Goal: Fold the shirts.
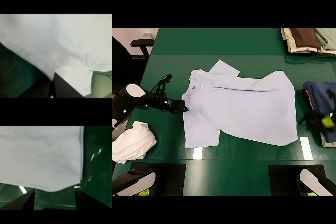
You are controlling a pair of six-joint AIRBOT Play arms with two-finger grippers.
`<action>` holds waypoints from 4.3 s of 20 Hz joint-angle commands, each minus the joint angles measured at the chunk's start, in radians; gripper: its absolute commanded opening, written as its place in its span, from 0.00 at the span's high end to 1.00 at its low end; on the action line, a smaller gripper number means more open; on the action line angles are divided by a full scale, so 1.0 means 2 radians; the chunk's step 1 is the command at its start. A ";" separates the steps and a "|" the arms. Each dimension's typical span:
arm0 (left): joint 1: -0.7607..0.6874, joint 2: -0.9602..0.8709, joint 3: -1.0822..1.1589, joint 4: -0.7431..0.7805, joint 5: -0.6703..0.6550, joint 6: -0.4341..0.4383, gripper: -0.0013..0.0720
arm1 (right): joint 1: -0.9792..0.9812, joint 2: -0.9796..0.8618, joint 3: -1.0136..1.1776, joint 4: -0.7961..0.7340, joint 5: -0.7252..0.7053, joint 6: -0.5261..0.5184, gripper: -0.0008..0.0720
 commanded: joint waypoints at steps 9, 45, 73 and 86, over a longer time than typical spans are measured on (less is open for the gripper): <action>-0.001 0.000 0.012 0.001 -0.003 -0.001 0.94 | -0.035 -0.010 -0.178 0.076 -0.111 -0.019 0.61; -0.001 -0.108 0.330 0.135 -0.132 -0.086 0.94 | 0.196 -0.257 0.479 -0.060 0.039 0.013 0.97; 0.000 -0.064 0.186 0.188 -0.138 -0.097 0.33 | 0.167 -0.153 0.248 -0.002 -0.075 -0.016 0.39; 0.000 0.167 -0.248 0.057 -0.010 -0.158 0.33 | 0.176 -0.040 0.170 -0.002 -0.113 -0.025 0.39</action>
